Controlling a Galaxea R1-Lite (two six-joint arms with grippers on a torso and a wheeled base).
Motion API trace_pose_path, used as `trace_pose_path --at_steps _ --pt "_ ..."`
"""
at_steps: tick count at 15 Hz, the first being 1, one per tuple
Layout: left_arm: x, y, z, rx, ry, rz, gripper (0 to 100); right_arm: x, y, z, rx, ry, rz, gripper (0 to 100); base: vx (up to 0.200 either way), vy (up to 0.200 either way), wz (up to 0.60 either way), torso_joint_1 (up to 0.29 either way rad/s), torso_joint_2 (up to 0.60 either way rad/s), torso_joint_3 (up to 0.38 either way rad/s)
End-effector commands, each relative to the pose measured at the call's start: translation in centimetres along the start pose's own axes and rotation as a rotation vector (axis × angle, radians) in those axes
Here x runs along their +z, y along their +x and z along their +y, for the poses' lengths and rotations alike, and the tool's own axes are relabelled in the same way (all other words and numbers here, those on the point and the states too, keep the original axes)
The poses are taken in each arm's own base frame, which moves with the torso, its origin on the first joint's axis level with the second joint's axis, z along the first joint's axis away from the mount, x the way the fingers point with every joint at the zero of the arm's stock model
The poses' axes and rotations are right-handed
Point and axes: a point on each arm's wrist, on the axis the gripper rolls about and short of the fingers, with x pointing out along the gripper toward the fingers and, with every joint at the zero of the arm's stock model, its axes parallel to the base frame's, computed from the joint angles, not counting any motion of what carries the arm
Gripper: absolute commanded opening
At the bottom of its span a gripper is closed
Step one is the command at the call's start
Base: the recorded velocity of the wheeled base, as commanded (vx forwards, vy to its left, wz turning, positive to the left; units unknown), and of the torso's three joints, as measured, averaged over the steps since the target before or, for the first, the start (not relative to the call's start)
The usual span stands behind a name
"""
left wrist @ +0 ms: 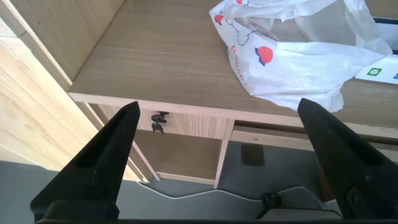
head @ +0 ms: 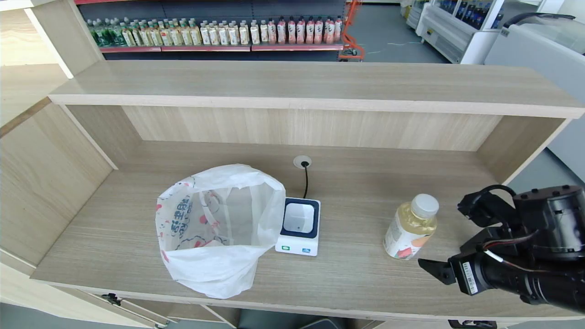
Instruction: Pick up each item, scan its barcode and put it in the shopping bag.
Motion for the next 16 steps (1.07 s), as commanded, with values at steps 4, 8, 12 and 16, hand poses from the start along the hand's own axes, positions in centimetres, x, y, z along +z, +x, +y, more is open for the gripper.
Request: trace_pose_path --at_steps 4,8,12,16 --pt "0.0 0.0 0.0 0.001 0.0 -0.001 100 -0.6 3.1 1.8 0.028 -0.034 0.005 100 0.0 0.0 0.0 0.0 0.0 0.0" --pt "0.0 0.0 0.0 0.001 0.0 -0.001 100 -0.4 4.1 2.2 0.027 -0.029 -0.043 100 0.0 0.0 0.0 0.0 0.0 0.0" --pt "0.0 0.0 0.0 0.001 0.0 -0.001 100 0.0 5.1 2.7 0.015 -0.033 -0.111 100 0.0 0.0 0.0 0.0 0.0 0.0" --pt "0.0 0.0 0.0 0.001 0.0 -0.001 100 -0.2 6.2 2.9 0.008 -0.043 -0.16 100 0.0 0.0 0.0 0.0 0.0 0.0"
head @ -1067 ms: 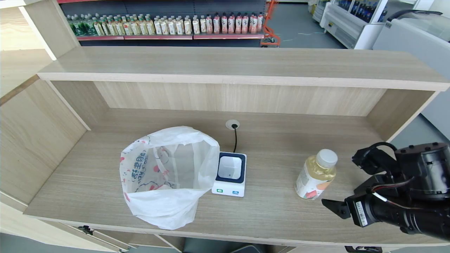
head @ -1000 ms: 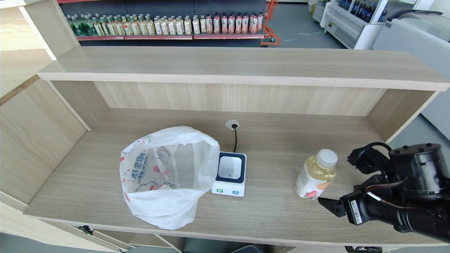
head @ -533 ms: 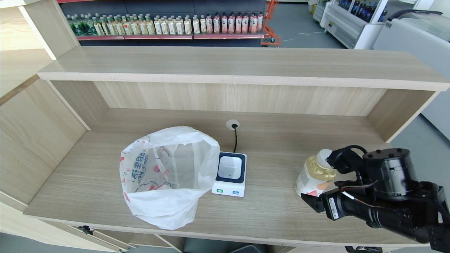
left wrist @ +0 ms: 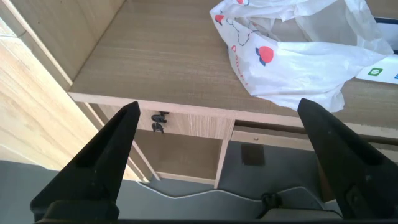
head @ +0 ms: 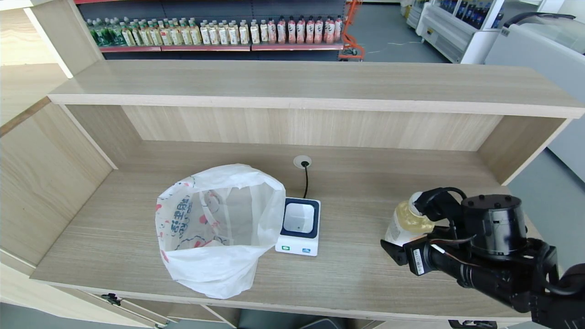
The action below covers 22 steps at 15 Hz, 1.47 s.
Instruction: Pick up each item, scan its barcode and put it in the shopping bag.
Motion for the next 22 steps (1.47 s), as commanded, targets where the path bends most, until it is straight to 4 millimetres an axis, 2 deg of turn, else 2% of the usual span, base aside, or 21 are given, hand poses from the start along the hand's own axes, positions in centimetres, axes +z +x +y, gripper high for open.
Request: trace_pose_path --at_steps 1,6,10,14,15,22 --pt "0.0 0.0 0.0 0.0 0.0 -0.001 100 -0.6 0.8 0.3 0.002 -0.01 0.013 100 0.0 0.0 0.0 0.0 0.0 0.0" --pt "0.0 0.0 0.0 0.0 0.0 -0.001 100 -0.3 2.2 0.6 -0.003 -0.056 -0.085 100 0.0 0.0 0.0 0.0 0.0 0.0" --pt "0.0 0.0 0.0 0.0 0.0 -0.001 100 -0.1 2.4 0.2 -0.014 -0.076 -0.105 100 0.0 0.0 0.0 0.0 0.0 0.0" --pt "0.0 0.0 0.0 0.0 0.0 -0.001 100 -0.6 3.9 -0.2 0.015 -0.058 -0.162 100 0.0 0.0 0.0 0.0 0.0 0.0" --pt "0.0 0.0 0.0 0.0 0.0 -0.001 100 -0.7 4.3 -0.2 0.012 -0.068 -0.188 0 0.0 0.0 0.0 0.0 0.0 0.0" --pt "0.0 0.0 0.0 0.0 0.0 -0.001 100 -1.3 5.2 -1.0 -0.02 -0.104 -0.179 0 0.0 0.0 0.0 0.0 0.0 0.0"
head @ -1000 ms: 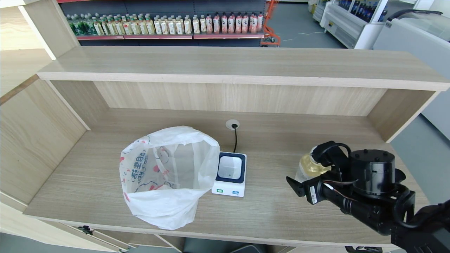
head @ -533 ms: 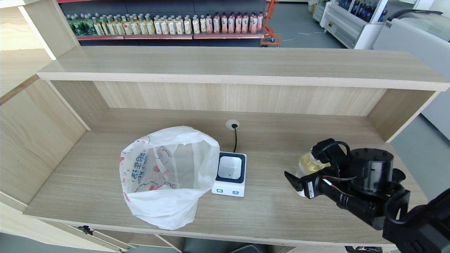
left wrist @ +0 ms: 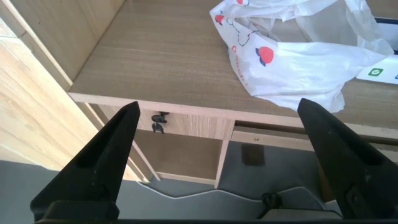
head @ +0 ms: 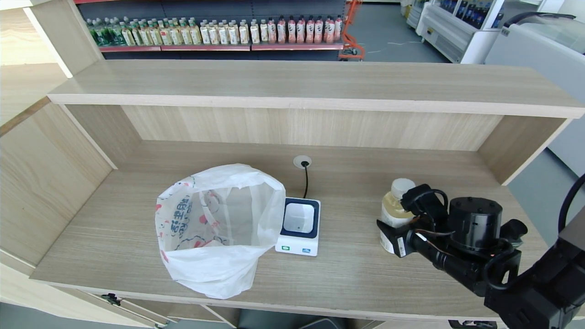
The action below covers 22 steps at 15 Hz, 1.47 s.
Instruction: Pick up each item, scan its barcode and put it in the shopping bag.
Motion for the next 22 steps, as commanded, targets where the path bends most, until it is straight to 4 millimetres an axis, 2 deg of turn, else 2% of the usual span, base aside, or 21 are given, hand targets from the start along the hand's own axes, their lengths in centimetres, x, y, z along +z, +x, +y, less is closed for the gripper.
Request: trace_pose_path --at_steps 1,3,5,8,9,10,11,13,15,18,22 --pt "0.0 0.0 0.0 0.001 0.0 -0.001 100 -0.4 0.1 -0.1 -0.003 0.0 0.01 0 0.0 0.0 0.0 0.0 0.0 0.0" --pt "0.0 0.0 0.0 0.001 0.0 -0.001 100 -0.3 0.4 -0.1 -0.01 0.007 -0.024 0 0.0 0.0 0.0 0.0 0.0 0.0" --pt "0.0 0.0 0.0 0.001 0.0 -0.001 100 0.7 0.3 -0.2 0.013 0.019 -0.083 0 0.0 0.0 0.0 0.0 0.0 0.0" --pt "0.0 0.0 0.0 0.001 0.0 -0.001 100 4.8 -1.3 -1.3 0.084 0.068 -0.258 0 0.0 0.0 0.0 0.0 0.0 0.0" --pt "0.0 0.0 0.0 0.001 0.0 -0.001 100 7.0 -2.8 -1.9 0.15 0.108 -0.323 0 0.0 0.0 0.0 0.0 0.0 0.0" --pt "0.0 0.0 0.0 0.001 0.0 -0.001 100 10.1 -6.2 -2.9 0.29 0.189 -0.38 0 0.0 0.0 0.0 0.0 0.0 0.0" --pt "0.0 0.0 0.0 0.001 0.0 -0.001 100 12.1 -8.8 -3.5 0.408 0.252 -0.402 0 0.0 0.0 0.0 0.0 0.0 0.0" --pt "0.0 0.0 0.0 0.001 0.0 -0.001 100 15.2 -13.7 -4.8 0.655 0.352 -0.379 0 0.0 0.0 0.0 0.0 0.0 0.0" --pt "0.0 0.0 0.0 0.001 0.0 -0.001 100 17.2 -17.1 -5.5 0.863 0.412 -0.345 0 0.0 0.0 0.0 0.0 0.0 0.0" --pt "0.0 0.0 0.0 0.001 0.0 -0.001 100 18.3 -18.4 -5.7 1.01 0.485 -0.312 0 0.0 0.0 0.0 0.0 0.0 0.0" --pt "0.0 0.0 0.0 0.001 0.0 -0.001 100 18.4 -20.1 -5.7 1.191 0.508 -0.247 0 0.0 0.0 0.0 0.0 0.0 0.0"
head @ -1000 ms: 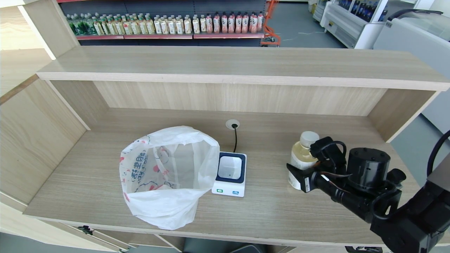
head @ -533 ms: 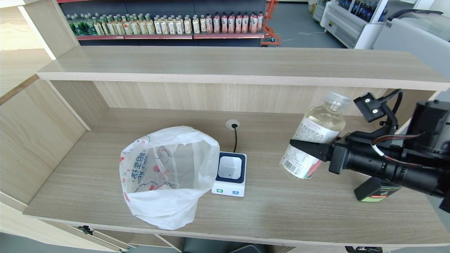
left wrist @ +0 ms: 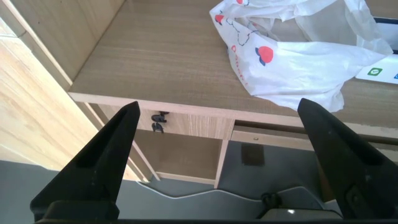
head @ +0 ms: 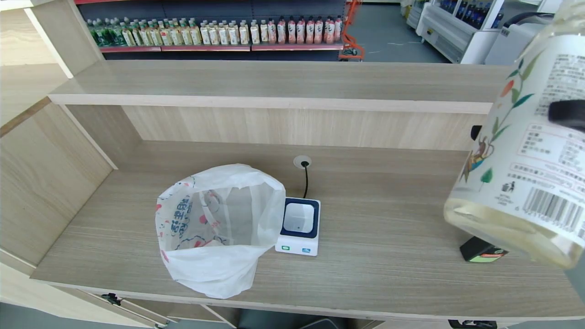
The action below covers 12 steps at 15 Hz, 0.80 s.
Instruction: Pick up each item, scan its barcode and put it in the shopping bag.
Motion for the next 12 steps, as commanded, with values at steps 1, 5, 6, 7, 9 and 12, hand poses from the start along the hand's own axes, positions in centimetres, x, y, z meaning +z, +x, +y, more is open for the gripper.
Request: trace_pose_path --at_steps 1,5,6,7,9,12 --pt "0.0 0.0 0.0 0.001 -0.001 -0.001 100 0.1 -0.7 1.6 0.051 -0.015 0.007 0 0.0 0.0 0.0 0.0 0.0 0.0" --pt "0.0 0.0 0.0 0.001 -0.001 -0.001 100 0.0 -1.0 2.4 0.122 0.032 0.055 0 0.0 0.0 0.0 0.0 0.0 0.0" --pt "0.0 0.0 0.0 0.001 -0.001 -0.001 100 -0.1 -1.1 2.5 0.141 0.037 0.071 0 0.0 0.0 0.0 0.0 0.0 0.0" --pt "0.0 0.0 0.0 0.001 -0.001 -0.001 100 -0.1 -1.2 2.6 0.145 0.038 0.075 0 0.0 0.0 0.0 0.0 0.0 0.0" --pt "0.0 0.0 0.0 0.001 -0.001 -0.001 100 -0.3 -1.3 2.8 0.149 0.043 0.078 0 0.0 0.0 0.0 0.0 0.0 0.0" --pt "0.0 0.0 0.0 0.001 -0.001 -0.001 100 -0.4 -1.6 3.4 0.169 0.088 0.088 0 0.0 0.0 0.0 0.0 0.0 0.0"
